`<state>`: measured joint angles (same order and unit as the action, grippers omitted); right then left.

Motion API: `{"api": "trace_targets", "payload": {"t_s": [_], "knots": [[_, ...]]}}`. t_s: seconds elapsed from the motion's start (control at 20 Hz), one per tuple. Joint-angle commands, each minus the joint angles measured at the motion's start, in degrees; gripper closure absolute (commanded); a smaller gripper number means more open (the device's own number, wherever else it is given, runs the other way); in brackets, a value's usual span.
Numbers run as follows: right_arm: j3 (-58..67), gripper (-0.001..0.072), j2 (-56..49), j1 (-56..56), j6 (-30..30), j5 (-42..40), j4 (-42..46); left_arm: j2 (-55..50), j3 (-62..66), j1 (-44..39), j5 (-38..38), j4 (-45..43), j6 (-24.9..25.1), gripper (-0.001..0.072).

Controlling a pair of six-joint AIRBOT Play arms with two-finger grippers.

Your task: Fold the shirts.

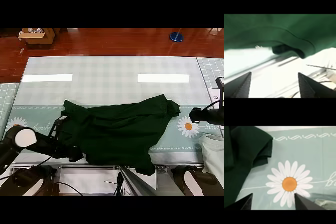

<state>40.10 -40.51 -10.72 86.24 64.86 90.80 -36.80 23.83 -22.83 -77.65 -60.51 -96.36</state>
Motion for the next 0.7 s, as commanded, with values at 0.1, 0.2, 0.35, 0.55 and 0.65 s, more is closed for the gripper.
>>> {"api": "trace_targets", "payload": {"t_s": [0.1,0.2,0.35,0.55,0.65], "knots": [[0.0,0.0119,-3.65,-0.28,-0.37,-3.91,-0.94,5.35,-0.07,0.07,3.32,-1.57,-6.49,-0.0013],[0.0,0.0119,-5.16,-0.31,-0.37,-3.85,-0.94,2.16,-0.07,0.07,7.89,-0.85,-6.64,-0.0013],[0.0,0.0119,-6.62,-0.31,-0.37,-4.85,-0.9,-6.1,-0.07,0.04,10.86,0.11,-6.36,-0.0013],[0.0,0.0119,-6.84,-0.31,-0.26,-8.66,-0.98,-11.98,-0.04,-0.11,10.75,1.55,-4.66,-0.0013],[0.0,0.0119,-6.95,-0.31,-0.26,-9.73,-0.96,-11.87,-0.04,-0.11,10.75,1.64,-4.63,-0.0013]]}}
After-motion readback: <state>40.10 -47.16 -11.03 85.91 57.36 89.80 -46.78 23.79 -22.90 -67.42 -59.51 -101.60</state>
